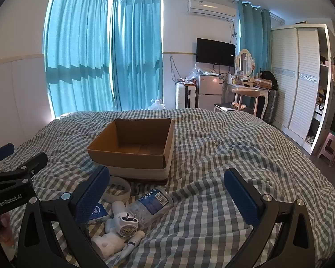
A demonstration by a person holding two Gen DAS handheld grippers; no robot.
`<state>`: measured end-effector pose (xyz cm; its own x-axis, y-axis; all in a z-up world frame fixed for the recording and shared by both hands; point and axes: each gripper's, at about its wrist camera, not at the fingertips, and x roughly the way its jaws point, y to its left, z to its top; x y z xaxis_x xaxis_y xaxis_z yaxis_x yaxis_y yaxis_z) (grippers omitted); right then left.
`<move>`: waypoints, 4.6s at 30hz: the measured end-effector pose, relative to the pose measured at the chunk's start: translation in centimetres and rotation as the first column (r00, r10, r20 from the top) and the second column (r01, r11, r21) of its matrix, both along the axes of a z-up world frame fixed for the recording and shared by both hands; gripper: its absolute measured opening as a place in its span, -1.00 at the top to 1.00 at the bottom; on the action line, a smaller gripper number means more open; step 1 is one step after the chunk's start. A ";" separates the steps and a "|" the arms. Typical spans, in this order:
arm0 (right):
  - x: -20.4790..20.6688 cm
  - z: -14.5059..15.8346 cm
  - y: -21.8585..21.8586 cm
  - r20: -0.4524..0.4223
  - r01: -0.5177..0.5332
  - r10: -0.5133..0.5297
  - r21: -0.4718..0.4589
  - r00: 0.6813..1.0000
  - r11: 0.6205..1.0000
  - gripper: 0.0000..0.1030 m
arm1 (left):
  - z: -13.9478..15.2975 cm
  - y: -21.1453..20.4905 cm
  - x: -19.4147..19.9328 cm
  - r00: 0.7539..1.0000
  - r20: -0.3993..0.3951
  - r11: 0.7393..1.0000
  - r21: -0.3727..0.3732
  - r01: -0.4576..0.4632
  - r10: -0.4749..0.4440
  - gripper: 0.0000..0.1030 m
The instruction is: Organize objects
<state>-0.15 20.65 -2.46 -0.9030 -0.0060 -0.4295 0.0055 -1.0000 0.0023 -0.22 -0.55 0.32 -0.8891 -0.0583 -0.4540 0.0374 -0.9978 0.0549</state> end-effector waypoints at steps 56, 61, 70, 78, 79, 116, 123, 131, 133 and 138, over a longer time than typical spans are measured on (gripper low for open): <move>0.3 -0.1 -0.5 0.005 0.016 -0.016 0.041 1.000 0.999 -1.00 | -0.6 0.0 0.5 1.000 0.015 1.000 -0.016 -0.016 0.016 -1.00; 0.7 0.5 -0.8 -0.010 0.005 -0.004 0.049 1.000 0.999 -1.00 | -0.4 0.1 0.7 1.000 0.018 1.000 -0.016 -0.013 0.014 -1.00; 1.5 1.5 -1.0 -0.025 -0.009 0.011 0.057 1.000 0.998 -1.00 | 0.2 0.3 0.9 1.000 0.022 1.000 -0.018 -0.010 0.011 -1.00; 2.2 2.2 -1.4 -0.034 -0.026 0.028 0.069 0.999 0.997 -1.00 | 0.2 0.2 0.8 0.999 0.042 1.000 -0.020 -0.004 0.005 -1.00; 2.2 2.2 -1.4 -0.033 -0.028 0.031 0.071 0.999 0.997 -1.00 | 0.1 0.2 0.8 0.999 0.046 1.000 -0.019 -0.003 0.004 -1.00; -0.6 -6.1 -0.7 0.190 -0.055 0.041 0.070 0.981 0.996 -1.00 | -12.0 4.7 -0.8 0.895 0.391 0.976 0.036 0.217 -0.214 -0.79; -0.8 -6.6 -0.6 0.203 -0.053 0.039 0.067 0.978 0.996 -0.99 | -11.9 5.1 -0.6 0.882 0.370 0.957 0.107 0.271 -0.291 -0.21; -1.1 -7.1 -0.7 0.222 -0.062 0.046 0.066 0.974 0.996 -0.99 | -8.4 2.4 -0.5 0.927 0.310 0.977 0.089 0.194 -0.212 0.65; -1.5 -7.5 -1.0 0.242 -0.070 0.053 0.063 0.969 0.996 -0.99 | -8.3 1.6 -1.0 0.927 0.319 0.980 0.091 0.177 -0.198 0.67; -3.1 -8.9 -2.3 0.305 -0.128 0.110 0.039 0.946 0.991 -0.99 | -9.7 0.8 -1.5 0.899 0.375 0.972 0.143 0.186 -0.227 0.68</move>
<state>-3.29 18.34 -11.31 -0.7252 -0.0722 -0.6848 0.1321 -0.9906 -0.0353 -1.72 0.23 -9.42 -0.6292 0.1722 -0.7579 -0.1738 -0.9816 -0.0788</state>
